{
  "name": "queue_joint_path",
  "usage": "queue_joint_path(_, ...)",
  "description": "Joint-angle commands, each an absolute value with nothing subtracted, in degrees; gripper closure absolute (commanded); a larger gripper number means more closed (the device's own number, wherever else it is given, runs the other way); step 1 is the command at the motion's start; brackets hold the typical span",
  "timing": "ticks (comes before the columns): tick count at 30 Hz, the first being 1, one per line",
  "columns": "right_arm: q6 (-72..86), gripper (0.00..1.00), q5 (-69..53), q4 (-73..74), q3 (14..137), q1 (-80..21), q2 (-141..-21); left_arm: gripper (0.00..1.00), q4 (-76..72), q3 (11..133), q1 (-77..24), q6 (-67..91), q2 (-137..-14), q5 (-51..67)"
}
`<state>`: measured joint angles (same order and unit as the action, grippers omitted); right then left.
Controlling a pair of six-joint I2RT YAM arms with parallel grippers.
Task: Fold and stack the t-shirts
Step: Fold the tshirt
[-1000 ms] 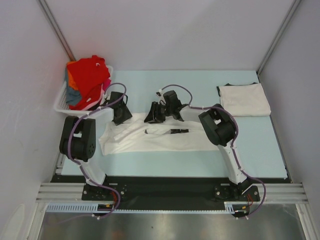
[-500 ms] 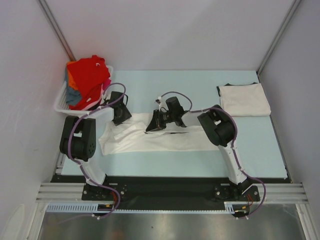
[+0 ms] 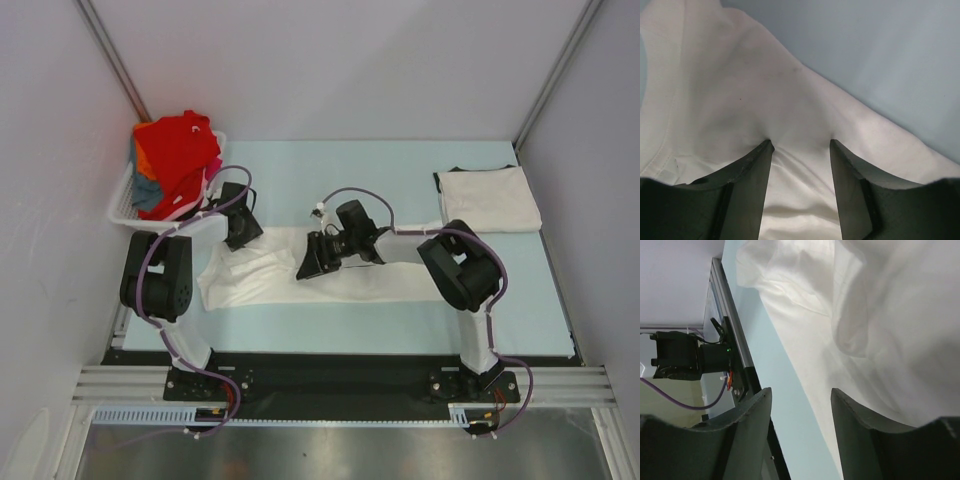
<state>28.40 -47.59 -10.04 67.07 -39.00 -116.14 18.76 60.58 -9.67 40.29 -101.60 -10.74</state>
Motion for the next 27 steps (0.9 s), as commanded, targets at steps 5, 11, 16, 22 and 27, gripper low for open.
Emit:
queue_joint_path(5,29.79,0.42,-43.16,-10.02,76.54,-38.50,-119.78,0.44,21.27,60.73,-9.49,39.02,-100.90,-12.04)
queue_joint_path(11,29.10,0.41,-37.45,-6.25,84.80,-38.76,-123.31,0.43,21.27,60.21,-9.49,38.76,-99.32,-11.78)
queue_joint_path(16,28.13,0.40,-35.24,-2.20,89.99,-38.94,-128.13,0.44,21.27,60.12,-9.49,38.67,-98.79,-11.95)
queue_joint_path(22,28.83,0.47,-39.28,-2.28,94.48,-39.99,-131.92,0.44,21.27,60.12,-9.49,38.50,-98.79,-12.04)
queue_joint_path(27,31.02,0.80,-43.32,-5.71,93.69,-40.43,-132.19,0.44,21.09,60.12,-9.49,38.58,-99.75,-11.60)
